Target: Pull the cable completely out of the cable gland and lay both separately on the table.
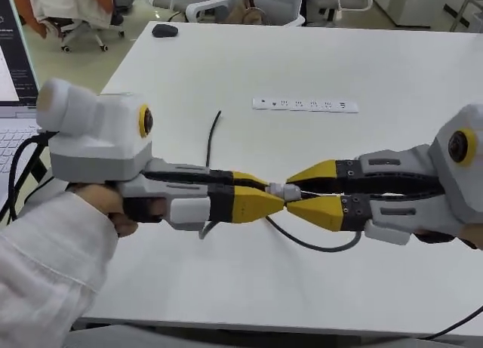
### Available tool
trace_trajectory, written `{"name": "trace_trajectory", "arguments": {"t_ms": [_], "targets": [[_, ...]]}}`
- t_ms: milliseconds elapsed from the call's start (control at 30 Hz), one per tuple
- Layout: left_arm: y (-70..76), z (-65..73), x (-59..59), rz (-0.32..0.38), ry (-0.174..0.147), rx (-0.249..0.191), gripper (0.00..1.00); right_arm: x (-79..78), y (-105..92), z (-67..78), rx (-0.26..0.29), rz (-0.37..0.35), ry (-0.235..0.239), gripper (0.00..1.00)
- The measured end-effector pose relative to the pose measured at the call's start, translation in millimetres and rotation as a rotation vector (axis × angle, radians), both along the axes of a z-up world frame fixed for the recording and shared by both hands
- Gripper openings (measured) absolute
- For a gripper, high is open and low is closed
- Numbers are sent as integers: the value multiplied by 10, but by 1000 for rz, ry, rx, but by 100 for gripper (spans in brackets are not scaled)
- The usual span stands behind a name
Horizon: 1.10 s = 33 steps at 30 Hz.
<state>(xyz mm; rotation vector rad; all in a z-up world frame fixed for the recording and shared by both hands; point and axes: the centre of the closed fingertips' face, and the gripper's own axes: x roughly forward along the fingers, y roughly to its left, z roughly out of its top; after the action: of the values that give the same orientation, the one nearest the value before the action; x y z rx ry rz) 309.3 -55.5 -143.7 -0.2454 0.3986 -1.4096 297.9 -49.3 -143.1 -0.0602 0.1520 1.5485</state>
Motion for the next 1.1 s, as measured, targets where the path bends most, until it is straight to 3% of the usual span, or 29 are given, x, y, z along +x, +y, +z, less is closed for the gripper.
{"name": "trace_trajectory", "arguments": {"t_ms": [33, 67, 100, 133, 167, 200, 233, 300, 500, 633, 733, 800, 867, 933, 967, 1000, 1033, 1100], "targets": [[2, 17, 27, 14, -92, 14, 15, 23, -4, -15, 10, -9, 60, 12], [3, 38, 33, 22, -132, 15, 15, 42, -4, -1, 29, -15, 85, 12], [7, 57, 21, 22, -149, 13, 15, 39, -11, 49, 78, -9, 122, 13], [16, 90, 10, 24, -191, 12, 15, 45, -19, 82, 109, -8, 195, 15], [27, 110, 19, 31, -225, 12, 15, 82, -35, 93, 126, -28, 296, 22], [41, 126, 12, 33, -261, 18, 15, 121, -50, 119, 148, -38, 338, 28], [54, 134, 18, 40, -282, 23, 16, 116, -62, 149, 167, -28, 353, 31], [83, 164, 37, 54, -360, 33, 16, 107, -86, 189, 178, -10, 358, 27], [56, 207, -22, 32, -473, 44, 16, 35, -8, 227, 174, 26, 423, 26], [34, 209, -26, 22, -480, 42, 16, 44, 28, 172, 153, 25, 403, 12], [34, 204, -16, 25, -477, 41, 16, 45, 22, 165, 154, 26, 427, 12], [33, 198, -14, 24, -471, 42, 16, 37, 20, 161, 145, 26, 399, 12], [37, 174, 14, 38, -409, 40, 16, 59, 21, 152, 139, 14, 382, 11], [40, 173, 34, 40, -378, 27, 16, 65, 21, 150, 141, 12, 367, 11], [39, 179, 33, 40, -359, 18, 16, 63, 19, 162, 146, 14, 327, 11], [38, 183, 28, 41, -293, 5, 16, 60, 19, 173, 150, 14, 306, 11], [40, 184, 30, 40, -255, 0, 16, 51, 21, 178, 148, 14, 301, 11], [46, 195, 52, 38, -254, -5, 16, 47, 26, 193, 151, 8, 277, 10]]}}
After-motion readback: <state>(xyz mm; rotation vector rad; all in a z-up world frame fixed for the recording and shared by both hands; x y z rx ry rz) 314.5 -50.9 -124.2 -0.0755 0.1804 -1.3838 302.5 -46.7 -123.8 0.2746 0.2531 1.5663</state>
